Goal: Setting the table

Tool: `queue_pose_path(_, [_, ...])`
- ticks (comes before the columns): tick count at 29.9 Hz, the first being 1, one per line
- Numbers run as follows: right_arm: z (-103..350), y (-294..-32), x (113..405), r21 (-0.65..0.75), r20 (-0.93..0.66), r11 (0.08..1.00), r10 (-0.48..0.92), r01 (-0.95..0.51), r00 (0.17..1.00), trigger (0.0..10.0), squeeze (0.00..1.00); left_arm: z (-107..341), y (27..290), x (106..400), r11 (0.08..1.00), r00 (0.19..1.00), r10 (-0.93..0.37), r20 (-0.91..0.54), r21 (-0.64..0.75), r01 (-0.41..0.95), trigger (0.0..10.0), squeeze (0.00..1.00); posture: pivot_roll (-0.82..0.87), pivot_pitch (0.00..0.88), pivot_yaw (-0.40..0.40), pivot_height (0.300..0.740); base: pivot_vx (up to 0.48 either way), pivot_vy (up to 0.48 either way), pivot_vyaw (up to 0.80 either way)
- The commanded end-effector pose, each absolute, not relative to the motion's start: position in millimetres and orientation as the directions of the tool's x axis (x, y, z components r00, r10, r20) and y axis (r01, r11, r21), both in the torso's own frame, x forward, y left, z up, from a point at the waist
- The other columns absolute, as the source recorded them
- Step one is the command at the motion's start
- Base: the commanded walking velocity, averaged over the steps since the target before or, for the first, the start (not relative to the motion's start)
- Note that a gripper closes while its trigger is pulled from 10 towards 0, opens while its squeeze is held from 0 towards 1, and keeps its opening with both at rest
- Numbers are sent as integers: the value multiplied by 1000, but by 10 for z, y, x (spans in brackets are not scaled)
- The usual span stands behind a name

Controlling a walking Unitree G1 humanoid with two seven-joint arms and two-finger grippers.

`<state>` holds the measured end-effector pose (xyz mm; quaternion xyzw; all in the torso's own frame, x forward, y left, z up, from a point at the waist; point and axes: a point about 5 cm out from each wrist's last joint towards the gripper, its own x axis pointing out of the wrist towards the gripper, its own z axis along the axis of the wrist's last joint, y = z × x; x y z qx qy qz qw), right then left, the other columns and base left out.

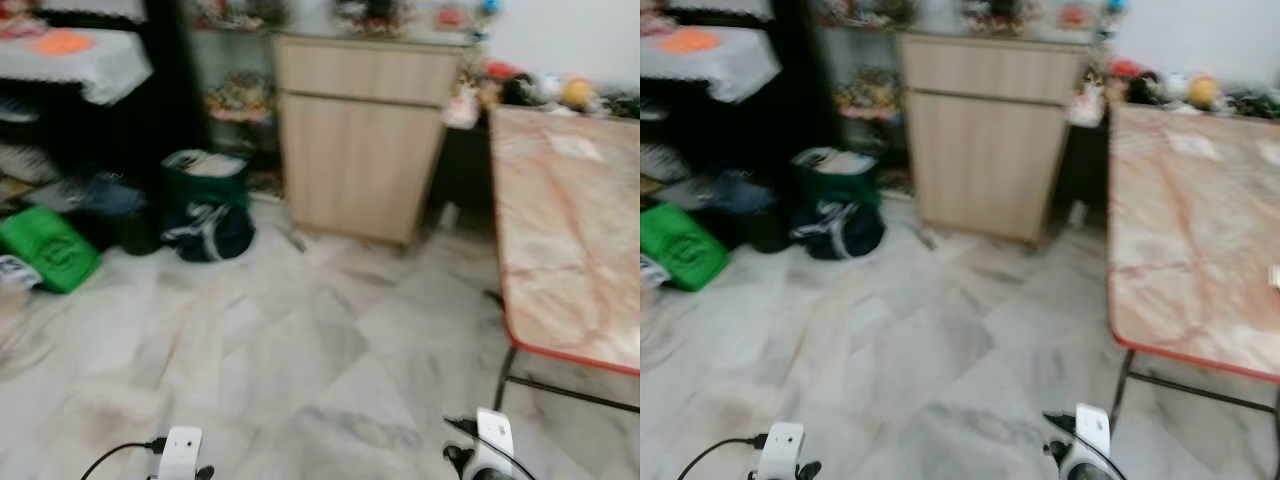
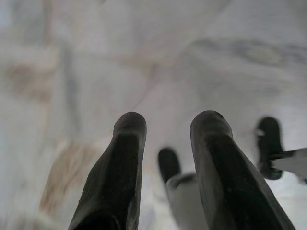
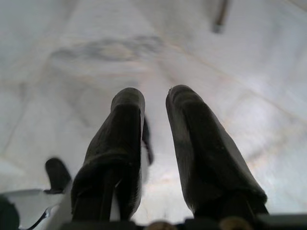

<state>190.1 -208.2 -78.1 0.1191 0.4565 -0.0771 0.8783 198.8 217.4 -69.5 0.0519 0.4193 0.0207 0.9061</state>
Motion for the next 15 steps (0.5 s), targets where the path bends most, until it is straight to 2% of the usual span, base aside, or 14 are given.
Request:
queue_pose_path(1, [-776, -2071, 1916, 143, -819, 957, -28, 251, 573, 10000, 0, -728, 2169, 1929, 992, 629, 69, -775, 118, 37, 10000, 0, -35, 34, -5, 740, 0, 0, -744])
queue_pose_path(14, [-772, -2080, 1920, 141, -815, 956, -36, 259, 578, 10000, 0, -731, 2131, 1935, 988, 630, 48, -775, 131, 85, 10000, 0, -35, 32, -9, 740, 0, 0, -742])
queue_pose_path(15, [-765, -2092, 1929, 144, -809, 952, -44, 270, 586, 10000, 0, -734, 2121, 1934, 987, 629, 43, -776, 131, 93, 10000, 0, -34, 31, -10, 740, 0, -337, 0])
